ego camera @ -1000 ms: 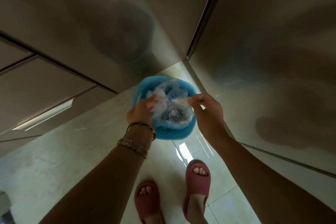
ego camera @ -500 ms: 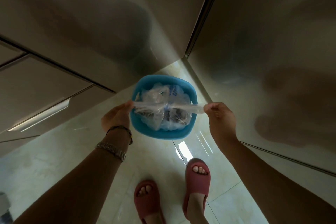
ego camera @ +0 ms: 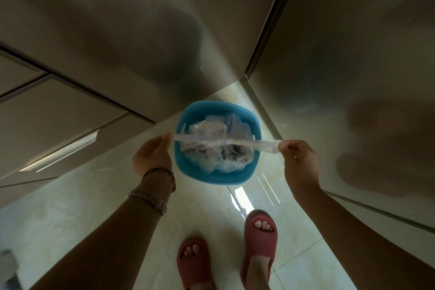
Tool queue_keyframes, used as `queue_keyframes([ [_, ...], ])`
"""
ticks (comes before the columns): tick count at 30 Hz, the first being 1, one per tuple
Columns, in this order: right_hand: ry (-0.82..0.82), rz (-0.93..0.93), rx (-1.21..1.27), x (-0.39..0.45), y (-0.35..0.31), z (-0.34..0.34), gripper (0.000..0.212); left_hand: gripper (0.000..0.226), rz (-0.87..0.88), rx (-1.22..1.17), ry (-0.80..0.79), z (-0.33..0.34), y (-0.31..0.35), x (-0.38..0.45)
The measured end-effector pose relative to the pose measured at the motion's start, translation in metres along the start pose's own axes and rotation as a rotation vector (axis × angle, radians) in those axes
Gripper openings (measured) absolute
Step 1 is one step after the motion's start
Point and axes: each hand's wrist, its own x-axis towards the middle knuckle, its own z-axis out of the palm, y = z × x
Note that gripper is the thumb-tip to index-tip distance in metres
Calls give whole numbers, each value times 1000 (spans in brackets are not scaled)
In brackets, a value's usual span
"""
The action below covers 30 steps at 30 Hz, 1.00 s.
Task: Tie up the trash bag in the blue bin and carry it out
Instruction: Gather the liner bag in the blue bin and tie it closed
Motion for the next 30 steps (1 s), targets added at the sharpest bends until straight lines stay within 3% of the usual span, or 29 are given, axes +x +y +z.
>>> queue_keyframes([
  [2,-26,24,37,-1,-3,1,10,9,11,-25,-34,1,-1,1],
  [7,-163,110,270,-13,-22,4,23,15,61,-61,-90,3,3,-2],
  [13,-150,284,499,-21,-37,11,23,7,122,-150,-195,13,11,-13],
  [16,-156,318,558,-23,-45,9,22,17,134,-152,-249,17,16,-19],
  [20,-159,374,557,-21,-52,8,7,22,121,-195,-316,19,18,-26],
  [26,-144,410,435,-16,-57,12,21,21,55,-122,-349,19,12,-26],
  [30,-293,383,436,-16,-60,8,16,32,50,-46,-338,17,12,-21],
])
